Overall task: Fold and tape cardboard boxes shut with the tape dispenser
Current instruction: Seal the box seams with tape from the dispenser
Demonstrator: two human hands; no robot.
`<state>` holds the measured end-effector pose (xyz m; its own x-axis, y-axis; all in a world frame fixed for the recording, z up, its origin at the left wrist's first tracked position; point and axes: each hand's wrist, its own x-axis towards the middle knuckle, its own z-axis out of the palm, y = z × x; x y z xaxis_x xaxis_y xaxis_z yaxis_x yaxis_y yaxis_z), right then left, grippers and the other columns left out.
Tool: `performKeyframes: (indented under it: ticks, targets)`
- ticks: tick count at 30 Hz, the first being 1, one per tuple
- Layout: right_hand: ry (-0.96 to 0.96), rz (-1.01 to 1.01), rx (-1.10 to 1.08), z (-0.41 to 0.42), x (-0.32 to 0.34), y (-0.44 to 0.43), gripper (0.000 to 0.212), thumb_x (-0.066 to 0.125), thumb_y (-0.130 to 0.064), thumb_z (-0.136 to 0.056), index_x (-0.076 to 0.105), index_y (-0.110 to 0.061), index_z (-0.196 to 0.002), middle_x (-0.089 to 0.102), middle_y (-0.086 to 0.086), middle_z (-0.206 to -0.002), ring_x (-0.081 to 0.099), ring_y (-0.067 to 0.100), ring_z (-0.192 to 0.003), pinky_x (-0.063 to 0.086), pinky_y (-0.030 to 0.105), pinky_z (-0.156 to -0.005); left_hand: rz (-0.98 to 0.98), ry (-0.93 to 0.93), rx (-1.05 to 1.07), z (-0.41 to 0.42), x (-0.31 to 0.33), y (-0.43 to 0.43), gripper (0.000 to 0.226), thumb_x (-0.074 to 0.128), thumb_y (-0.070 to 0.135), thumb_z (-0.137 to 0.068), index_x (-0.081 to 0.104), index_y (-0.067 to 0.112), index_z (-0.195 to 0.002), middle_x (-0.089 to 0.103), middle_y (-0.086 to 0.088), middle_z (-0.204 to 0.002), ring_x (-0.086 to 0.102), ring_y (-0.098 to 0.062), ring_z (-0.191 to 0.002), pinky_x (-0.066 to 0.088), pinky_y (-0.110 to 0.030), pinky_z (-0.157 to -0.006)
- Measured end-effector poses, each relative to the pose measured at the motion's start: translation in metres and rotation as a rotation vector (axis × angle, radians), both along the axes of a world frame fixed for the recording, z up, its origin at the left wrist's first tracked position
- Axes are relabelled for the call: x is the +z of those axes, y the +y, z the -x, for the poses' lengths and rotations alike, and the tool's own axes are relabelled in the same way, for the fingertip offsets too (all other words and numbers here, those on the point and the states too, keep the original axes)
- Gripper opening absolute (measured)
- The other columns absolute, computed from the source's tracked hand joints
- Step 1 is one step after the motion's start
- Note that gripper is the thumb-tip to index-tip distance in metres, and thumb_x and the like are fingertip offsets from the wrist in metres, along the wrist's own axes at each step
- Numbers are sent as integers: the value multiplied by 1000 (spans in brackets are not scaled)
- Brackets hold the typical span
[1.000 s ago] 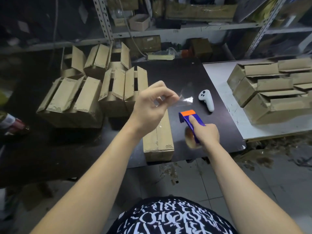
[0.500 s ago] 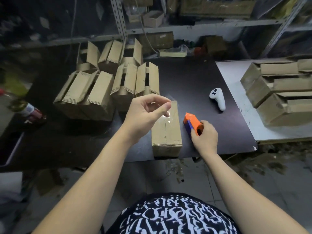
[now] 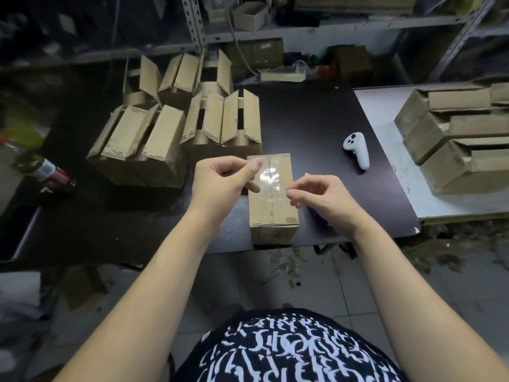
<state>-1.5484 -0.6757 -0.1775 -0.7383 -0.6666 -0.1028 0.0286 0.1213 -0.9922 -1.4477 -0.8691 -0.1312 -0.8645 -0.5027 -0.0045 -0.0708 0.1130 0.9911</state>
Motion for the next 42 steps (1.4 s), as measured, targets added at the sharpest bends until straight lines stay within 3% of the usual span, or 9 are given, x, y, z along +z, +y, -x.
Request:
performKeyframes:
  ticks: [4, 9, 15, 19, 26, 29, 34, 37, 42]
  targets:
    - [-19, -255, 8, -4, -10, 16, 22, 83, -34, -84, 81, -13, -91, 79, -2, -92, 70, 5, -86, 48, 13, -77, -22, -67, 117, -12, -18, 6, 15, 73, 22, -93, 79, 9, -88, 75, -8, -75, 74, -17, -67, 49, -14, -63]
    - [-155, -379, 12, -10, -19, 29, 22, 83, -38, -83, 82, -18, -93, 78, -3, -91, 69, 5, -83, 52, 22, -77, -74, -134, 227, -26, -35, 8, 13, 75, 25, -93, 79, 15, -86, 74, 4, -70, 74, -13, -68, 50, -34, -88]
    - [-487, -325, -211, -13, -30, 41, 28, 89, -25, -75, 81, -10, -96, 75, -1, -75, 66, 3, -60, 42, 15, -51, -187, -217, 312, -38, -58, 15, 12, 75, 25, -92, 78, 16, -84, 73, 6, -69, 76, -14, -71, 49, -32, -77]
    - [-641, -247, -352, -15, -36, 41, 42, 93, -24, -55, 80, -11, -93, 78, 5, -86, 73, 12, -75, 45, 23, -74, -253, -206, 381, -44, -77, 26, 15, 75, 26, -92, 78, 17, -81, 73, 3, -63, 75, -19, -71, 51, -38, -83]
    - [-574, -276, -502, -18, -40, 35, 24, 92, -18, -72, 80, -10, -92, 80, 9, -93, 74, 17, -80, 49, 30, -77, -292, -165, 466, -46, -103, 33, 16, 77, 17, -90, 78, 12, -76, 67, 0, -62, 60, -14, -53, 51, -19, -62]
    - [-526, -296, -509, -20, -44, 33, 19, 92, -17, -73, 81, -11, -88, 80, 9, -90, 73, 17, -77, 48, 28, -68, -290, -179, 483, -43, -108, 30, 14, 78, 16, -89, 78, 8, -78, 69, 3, -64, 55, -12, -51, 50, -18, -56]
    - [-501, -333, -497, -22, -57, 28, 14, 92, -19, -74, 82, -13, -82, 80, 5, -88, 74, 18, -83, 52, 37, -83, -340, -277, 483, -41, -120, 26, 15, 79, 21, -89, 79, 9, -81, 74, 0, -71, 56, -12, -53, 48, -15, -54]
    - [-518, -339, -478, -22, -64, 25, 15, 92, -24, -74, 83, -14, -81, 80, 6, -91, 72, 19, -85, 48, 36, -81, -395, -339, 463, -40, -125, 24, 15, 79, 25, -89, 80, 12, -81, 77, -2, -77, 59, -14, -58, 47, -21, -55]
    - [-577, -335, -422, -24, -72, 20, 18, 87, -28, -80, 82, -16, -92, 80, -1, -89, 68, 16, -90, 47, 34, -81, -413, -384, 413, -38, -128, 28, 18, 76, 29, -91, 80, 14, -82, 77, 0, -79, 60, -16, -61, 42, -14, -45]
